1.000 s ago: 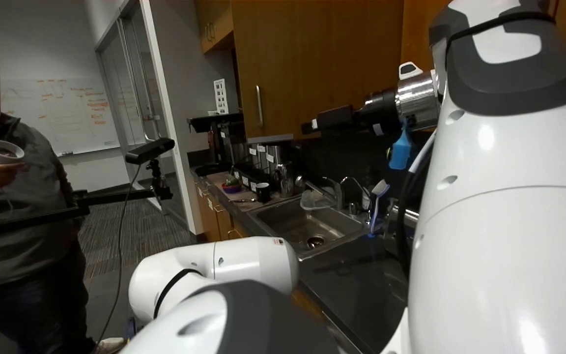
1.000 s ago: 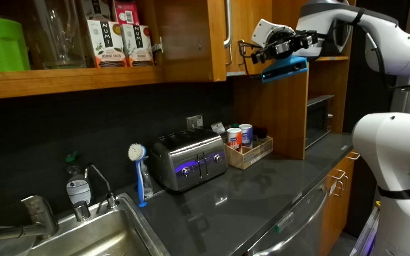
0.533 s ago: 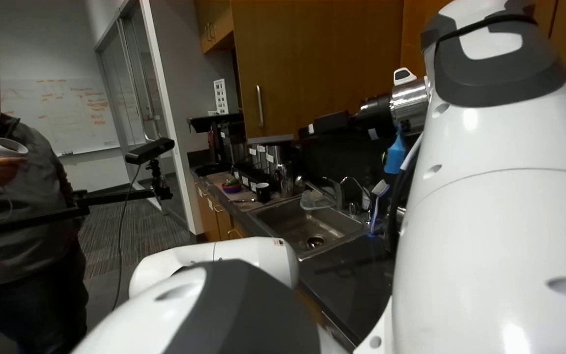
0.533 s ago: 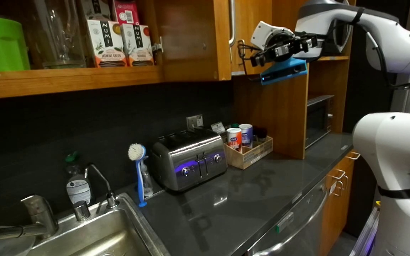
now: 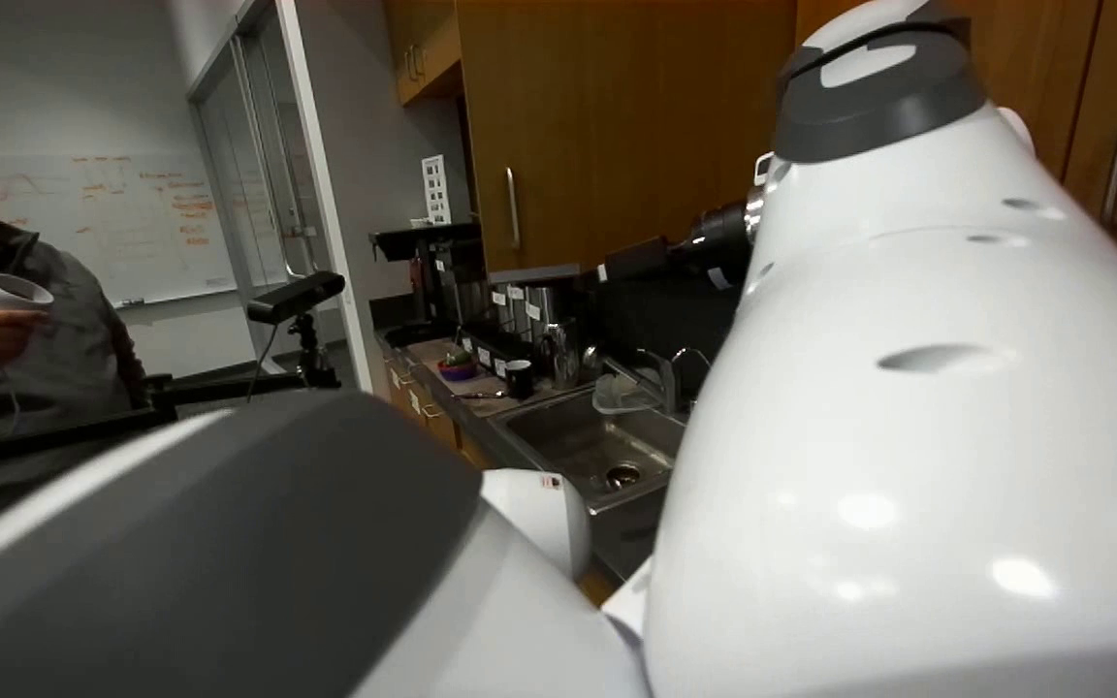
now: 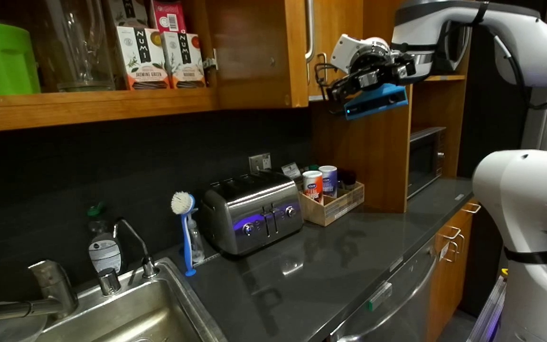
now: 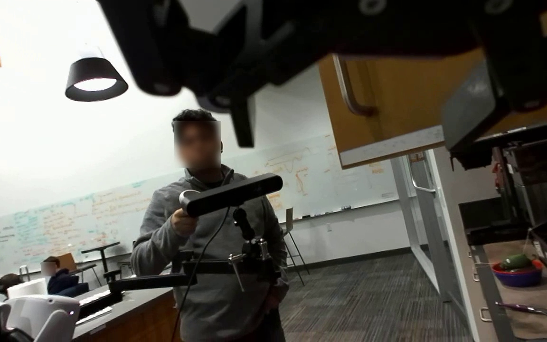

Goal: Open the second cabinet door from the left

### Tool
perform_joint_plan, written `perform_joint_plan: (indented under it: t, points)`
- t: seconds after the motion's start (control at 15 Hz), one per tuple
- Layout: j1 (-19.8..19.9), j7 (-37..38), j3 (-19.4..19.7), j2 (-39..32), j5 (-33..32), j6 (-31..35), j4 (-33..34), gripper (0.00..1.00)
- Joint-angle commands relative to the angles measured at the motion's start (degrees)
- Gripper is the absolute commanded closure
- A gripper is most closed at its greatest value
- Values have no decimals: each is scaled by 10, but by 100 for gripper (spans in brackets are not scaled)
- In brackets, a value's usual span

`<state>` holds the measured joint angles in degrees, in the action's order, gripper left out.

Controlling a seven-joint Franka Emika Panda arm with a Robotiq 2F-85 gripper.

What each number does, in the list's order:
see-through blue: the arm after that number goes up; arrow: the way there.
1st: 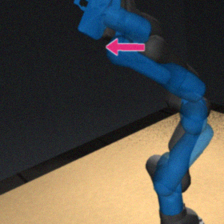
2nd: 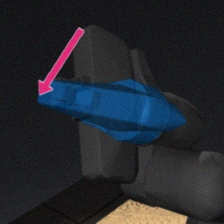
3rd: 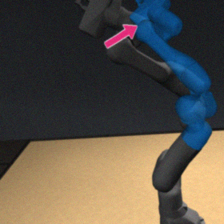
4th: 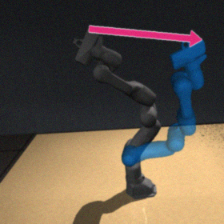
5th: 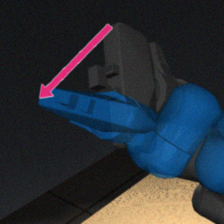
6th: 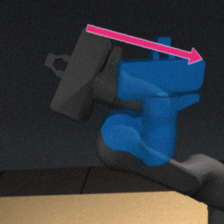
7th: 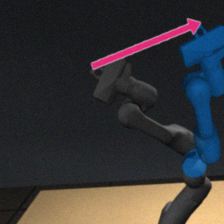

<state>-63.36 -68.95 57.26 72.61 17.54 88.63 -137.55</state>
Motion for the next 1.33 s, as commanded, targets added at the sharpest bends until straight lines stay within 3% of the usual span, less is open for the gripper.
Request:
perform_joint_plan:
  t: [0.0,0.4,0.8,1.27]
  points:
    - [46,-36,-26,-48,17,24,-17,0]
    - [78,-61,-30,-73,36,9,-18,0]
    - [83,-65,-32,-79,37,10,-20,0]
    - [133,-79,-52,-114,66,17,-30,0]
